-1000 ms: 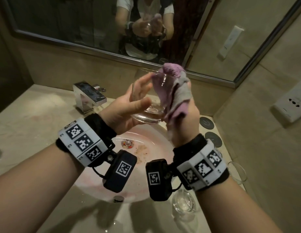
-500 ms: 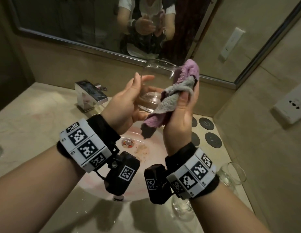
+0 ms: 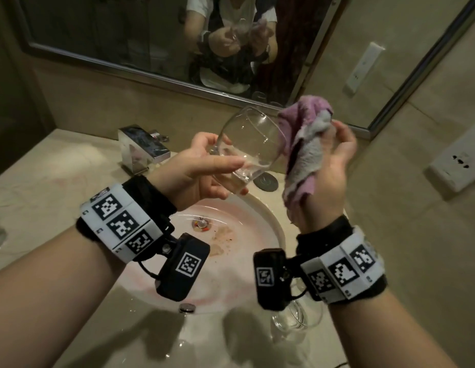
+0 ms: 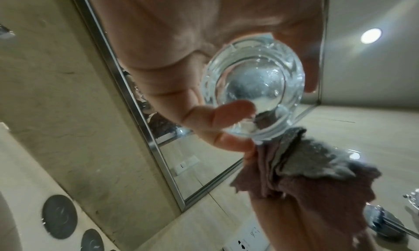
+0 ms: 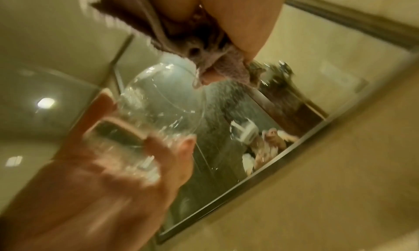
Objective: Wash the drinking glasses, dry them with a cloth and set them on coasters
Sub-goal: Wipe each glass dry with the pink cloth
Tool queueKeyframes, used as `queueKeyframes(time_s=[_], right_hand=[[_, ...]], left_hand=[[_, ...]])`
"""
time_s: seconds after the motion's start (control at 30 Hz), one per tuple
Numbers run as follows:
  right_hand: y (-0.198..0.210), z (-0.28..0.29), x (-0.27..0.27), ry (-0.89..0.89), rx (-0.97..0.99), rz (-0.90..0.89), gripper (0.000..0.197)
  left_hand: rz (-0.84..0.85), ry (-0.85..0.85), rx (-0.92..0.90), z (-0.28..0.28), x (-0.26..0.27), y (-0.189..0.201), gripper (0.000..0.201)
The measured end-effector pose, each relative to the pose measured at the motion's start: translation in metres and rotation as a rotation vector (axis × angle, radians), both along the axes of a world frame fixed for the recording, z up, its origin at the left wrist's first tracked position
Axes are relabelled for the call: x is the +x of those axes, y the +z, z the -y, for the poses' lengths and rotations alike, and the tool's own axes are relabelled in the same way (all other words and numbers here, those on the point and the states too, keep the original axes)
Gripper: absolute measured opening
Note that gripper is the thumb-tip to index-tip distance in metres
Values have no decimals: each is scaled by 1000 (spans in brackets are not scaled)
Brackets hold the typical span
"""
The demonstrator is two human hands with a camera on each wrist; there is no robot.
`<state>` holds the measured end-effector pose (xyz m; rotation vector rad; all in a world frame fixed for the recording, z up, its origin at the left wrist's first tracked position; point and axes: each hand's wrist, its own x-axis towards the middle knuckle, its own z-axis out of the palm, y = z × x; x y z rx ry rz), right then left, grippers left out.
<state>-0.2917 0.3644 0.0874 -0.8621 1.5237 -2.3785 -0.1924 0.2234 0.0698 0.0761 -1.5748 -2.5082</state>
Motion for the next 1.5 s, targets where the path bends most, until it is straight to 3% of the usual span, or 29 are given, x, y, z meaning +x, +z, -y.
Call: queueKeyframes(time_s=[0.1, 0.17, 0.23, 0.3, 0.5, 0.57, 0.63, 0.73, 0.87, 0.97, 1.0, 1.07, 1.1, 1.17, 1.2, 1.27, 1.3, 1.37, 1.43, 1.5], right_hand=[[10, -6, -5, -106, 200, -427, 19], [7, -8, -9, -128, 331, -621, 16], [7, -11, -11, -8, 442, -663, 31], [8, -18, -12, 158, 506, -708, 41], [23, -22, -21, 503, 841, -1036, 42], [35, -20, -22, 598, 923, -1112, 34], [43, -20, -25, 661, 960, -1160, 24], [46, -22, -28, 704, 942, -1169, 28], [42, -22, -24, 616, 1002, -1437, 23], [33, -17, -27, 607, 979, -1349, 35], [31, -17, -26, 667, 959, -1136, 41], [28, -18, -19, 785, 855, -543, 43], [25, -17, -18, 768, 764, -385, 43], [19, -10, -18, 687, 613, -251, 32], [19, -6, -16, 638, 574, -211, 35], [22, 2, -16, 562, 512, -149, 62], [24, 3, -16, 563, 479, -134, 55], [29, 2, -18, 568, 493, -193, 30], [32, -4, -20, 492, 524, -288, 17], [34, -7, -21, 493, 589, -462, 25]], left_hand=[[29, 14, -4, 0, 4, -5, 84], [35, 43, 22, -2, 6, -7, 72], [69, 57, 72, -5, 8, -6, 51], [98, 62, 143, -5, 9, -4, 45], [132, -61, 96, -5, 11, 1, 40], [159, -94, 95, -4, 12, 3, 42], [174, -127, 105, -2, 12, 4, 43], [190, -186, 128, 1, 12, 7, 44], [241, -217, 92, 2, 9, 17, 39], [287, -209, 37, 5, 3, 20, 42], [298, -223, 30, 6, 2, 19, 45], [272, -232, -17, 8, 0, 16, 45], [246, -201, -57, 8, -2, 15, 42], [182, -40, -187, 9, -4, 18, 35], [144, 56, -294, 8, -4, 20, 32], [56, 236, -619, 8, -2, 27, 29], [-2, 295, -769, 7, 0, 29, 29], [-72, 315, -879, 10, 1, 27, 37], [-67, 227, -755, 13, 0, 22, 59], [5, 58, -388, 14, -1, 19, 86]])
